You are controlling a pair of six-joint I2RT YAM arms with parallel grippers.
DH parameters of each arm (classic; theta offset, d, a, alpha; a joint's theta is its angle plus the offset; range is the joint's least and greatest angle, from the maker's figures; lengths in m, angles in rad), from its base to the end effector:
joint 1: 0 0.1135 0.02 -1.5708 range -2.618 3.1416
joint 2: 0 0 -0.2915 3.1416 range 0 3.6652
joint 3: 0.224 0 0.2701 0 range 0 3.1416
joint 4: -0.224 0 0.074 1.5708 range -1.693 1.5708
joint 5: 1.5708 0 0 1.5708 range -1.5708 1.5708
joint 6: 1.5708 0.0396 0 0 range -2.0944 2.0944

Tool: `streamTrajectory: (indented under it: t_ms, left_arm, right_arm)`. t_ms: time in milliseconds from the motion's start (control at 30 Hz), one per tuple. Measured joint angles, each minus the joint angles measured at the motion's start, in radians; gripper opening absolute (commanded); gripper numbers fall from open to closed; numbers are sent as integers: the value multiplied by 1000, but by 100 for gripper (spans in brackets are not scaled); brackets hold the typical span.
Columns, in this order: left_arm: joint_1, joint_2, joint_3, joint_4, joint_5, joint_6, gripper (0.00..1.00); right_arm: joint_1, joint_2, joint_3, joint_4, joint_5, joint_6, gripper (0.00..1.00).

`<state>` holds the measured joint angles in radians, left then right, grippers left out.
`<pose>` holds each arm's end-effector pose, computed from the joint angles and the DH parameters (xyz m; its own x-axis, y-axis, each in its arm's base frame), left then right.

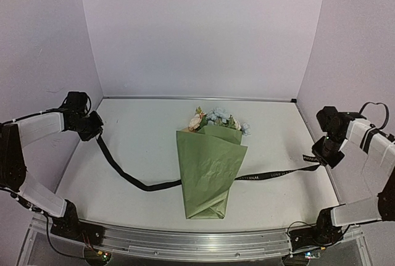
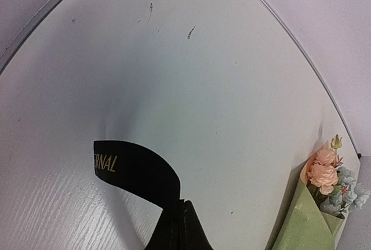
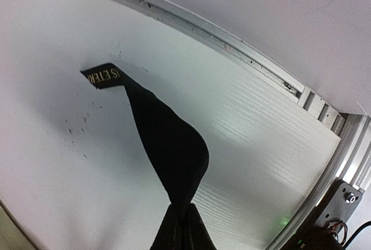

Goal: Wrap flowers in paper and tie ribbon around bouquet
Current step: Place the left side of the ribbon on the folded bouquet.

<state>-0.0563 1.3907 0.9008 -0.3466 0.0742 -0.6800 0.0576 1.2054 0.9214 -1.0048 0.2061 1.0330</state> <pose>0.3038 -0.0201 0.2451 -0.6428 -0.5918 -0.4864 -0.3838 0.7983 -0.4641 0.2169 0.0044 0.2613 -0.4908 0.8138 -0.3114 0.8238 0.5497 0.1383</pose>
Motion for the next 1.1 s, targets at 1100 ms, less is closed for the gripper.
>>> streamTrajectory:
  t_ms: [1100]
  left_arm:
    - [-180,-36,120,125,58,53,0]
  right_arm:
    - [-70,-10,239,-85,-292,-114,0]
